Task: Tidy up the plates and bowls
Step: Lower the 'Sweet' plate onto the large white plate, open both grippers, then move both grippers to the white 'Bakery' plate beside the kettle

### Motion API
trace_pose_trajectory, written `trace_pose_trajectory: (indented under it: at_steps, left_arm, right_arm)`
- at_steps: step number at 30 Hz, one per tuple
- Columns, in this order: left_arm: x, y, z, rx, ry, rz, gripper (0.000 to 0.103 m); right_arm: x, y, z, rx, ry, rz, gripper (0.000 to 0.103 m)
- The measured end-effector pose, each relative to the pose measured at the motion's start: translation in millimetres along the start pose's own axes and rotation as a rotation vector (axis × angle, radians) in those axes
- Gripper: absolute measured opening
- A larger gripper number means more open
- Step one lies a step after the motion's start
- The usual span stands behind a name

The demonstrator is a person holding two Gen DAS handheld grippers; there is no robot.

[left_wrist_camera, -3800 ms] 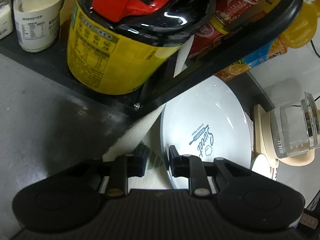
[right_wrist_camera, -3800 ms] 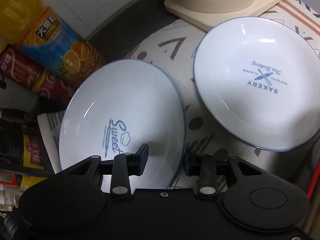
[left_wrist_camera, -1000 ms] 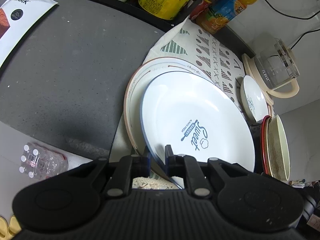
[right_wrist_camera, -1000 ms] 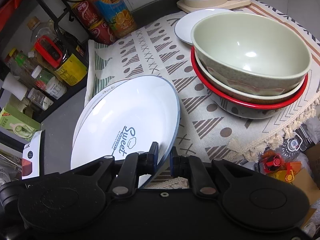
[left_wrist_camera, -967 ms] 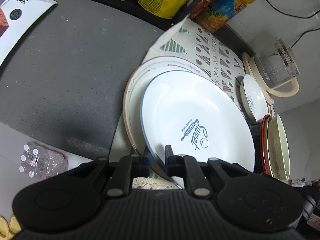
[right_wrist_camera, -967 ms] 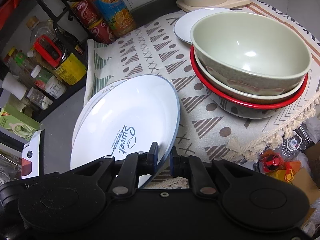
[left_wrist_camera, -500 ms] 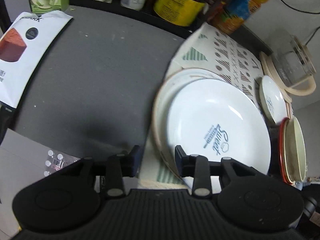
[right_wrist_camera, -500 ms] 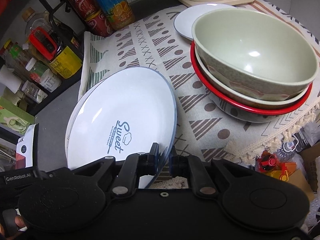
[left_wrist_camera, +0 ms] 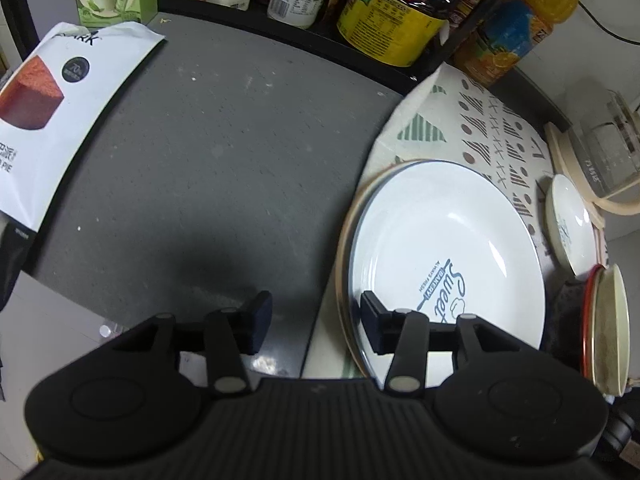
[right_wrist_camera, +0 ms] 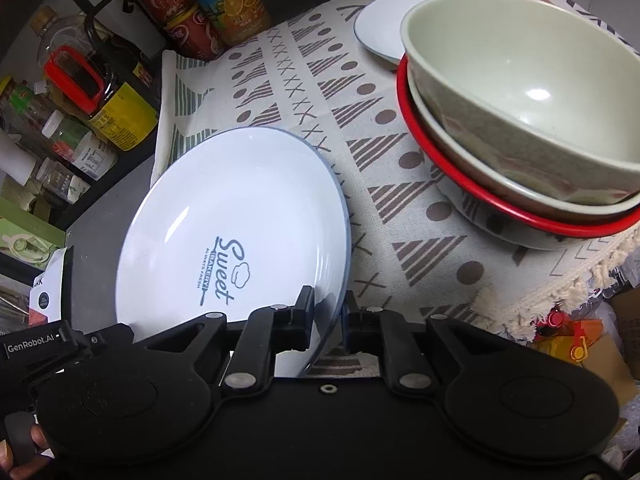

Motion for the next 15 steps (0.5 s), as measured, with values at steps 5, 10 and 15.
trace_pose_trajectory:
  at_steps: [5, 10, 15]
  left_arm:
    - [5.1, -7.2, 0.9, 0.011, -0.002, -0.019, 0.047]
    - [13.6, 3.3, 10.8, 0.037, -0.031, -0.024, 0.047]
    - [30.0, 3.0, 29.0, -0.014, -0.058, -0.030, 0.059]
  right_arm:
    - [2.2, -0.7, -4.0, -0.013, 0.035, -0.004, 0.018]
    - [14.6, 22.5, -9.7, 0.018, 0.080, 0.013, 0.045]
    - [35.8, 38.6, -17.8, 0.037, 0.121, 0.067, 0.056]
Point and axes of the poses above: each gripper's, at about its wrist camera, not at the fingertips, and y roughly against the way its jaws point, z to its right, x to its top, the point moved 6 cm from there along -y, roughly the way its jaws point, and after that the axes turned 9 degrees about -x, right-handed, at the moved point
